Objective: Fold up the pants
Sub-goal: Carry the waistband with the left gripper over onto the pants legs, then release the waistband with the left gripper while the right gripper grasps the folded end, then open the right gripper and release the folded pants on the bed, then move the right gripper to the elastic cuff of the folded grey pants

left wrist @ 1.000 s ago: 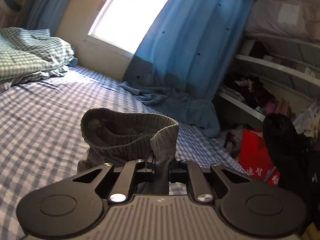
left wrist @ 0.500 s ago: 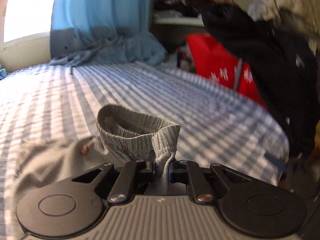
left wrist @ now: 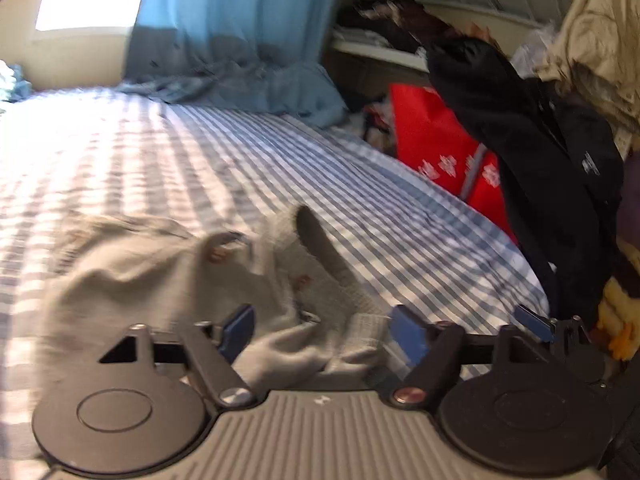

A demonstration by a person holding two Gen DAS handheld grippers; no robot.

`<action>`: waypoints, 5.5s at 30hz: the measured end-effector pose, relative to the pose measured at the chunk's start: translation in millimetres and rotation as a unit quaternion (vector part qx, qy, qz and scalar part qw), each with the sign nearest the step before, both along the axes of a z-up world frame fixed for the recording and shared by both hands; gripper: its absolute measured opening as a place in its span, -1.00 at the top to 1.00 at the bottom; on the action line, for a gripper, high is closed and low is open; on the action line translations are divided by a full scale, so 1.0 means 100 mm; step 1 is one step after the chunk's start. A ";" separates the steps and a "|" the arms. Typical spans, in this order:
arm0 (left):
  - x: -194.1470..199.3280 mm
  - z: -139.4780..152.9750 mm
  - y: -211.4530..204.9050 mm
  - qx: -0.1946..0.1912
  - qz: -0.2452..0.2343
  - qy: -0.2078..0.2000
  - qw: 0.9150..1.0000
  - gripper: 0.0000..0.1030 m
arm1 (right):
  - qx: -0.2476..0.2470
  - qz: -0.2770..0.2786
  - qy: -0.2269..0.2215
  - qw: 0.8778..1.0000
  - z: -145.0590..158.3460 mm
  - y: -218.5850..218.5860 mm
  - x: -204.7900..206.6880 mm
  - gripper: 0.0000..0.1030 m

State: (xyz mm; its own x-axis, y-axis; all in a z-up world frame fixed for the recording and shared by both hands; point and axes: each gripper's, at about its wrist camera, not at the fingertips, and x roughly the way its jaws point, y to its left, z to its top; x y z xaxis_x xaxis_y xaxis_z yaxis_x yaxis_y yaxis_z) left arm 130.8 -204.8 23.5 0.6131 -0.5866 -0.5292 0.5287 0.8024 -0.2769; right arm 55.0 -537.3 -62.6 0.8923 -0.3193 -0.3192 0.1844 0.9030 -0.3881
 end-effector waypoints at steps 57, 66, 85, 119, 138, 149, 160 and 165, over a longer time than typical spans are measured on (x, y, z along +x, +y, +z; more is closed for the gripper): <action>0.55 -0.15 1.81 0.001 0.240 0.057 0.969 -0.96 | 0.196 0.318 0.137 0.918 0.46 1.79 0.66 -0.60; 0.65 -0.25 1.50 0.019 0.194 0.051 0.979 -0.99 | 0.126 0.345 0.152 0.918 0.30 1.83 0.18 -0.60; -0.30 -0.46 1.33 0.106 0.164 -0.017 0.981 -0.99 | 0.122 0.149 0.011 0.981 0.39 0.56 0.11 -0.99; 1.48 -0.68 0.76 0.104 0.244 0.047 0.963 -1.00 | -0.082 0.085 0.013 0.993 -0.04 0.48 1.64 -0.99; 1.45 -0.64 0.82 0.089 0.238 0.052 0.966 -0.99 | -0.021 0.067 0.020 0.997 0.01 0.67 0.87 -0.99; 0.39 -0.63 1.09 0.093 0.221 0.007 0.971 -0.99 | 0.034 0.042 0.018 0.998 -0.06 0.64 0.42 -0.99; 0.09 -0.68 1.32 0.054 0.228 -0.006 0.972 -1.00 | 0.074 0.068 0.004 0.995 0.24 0.56 0.52 -0.99; 0.06 -0.70 1.32 0.044 0.228 -0.006 0.973 -1.00 | 0.094 0.122 0.032 0.988 0.35 0.63 1.02 -0.99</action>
State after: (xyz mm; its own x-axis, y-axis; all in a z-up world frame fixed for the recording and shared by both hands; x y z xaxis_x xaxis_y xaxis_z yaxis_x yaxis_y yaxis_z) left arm 137.2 -72.7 -46.4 0.8049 -0.2056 -0.5566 0.1153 0.9743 -0.1933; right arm 156.6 -474.3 -27.9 0.9113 -0.0268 -0.4109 -0.0678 0.9745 -0.2139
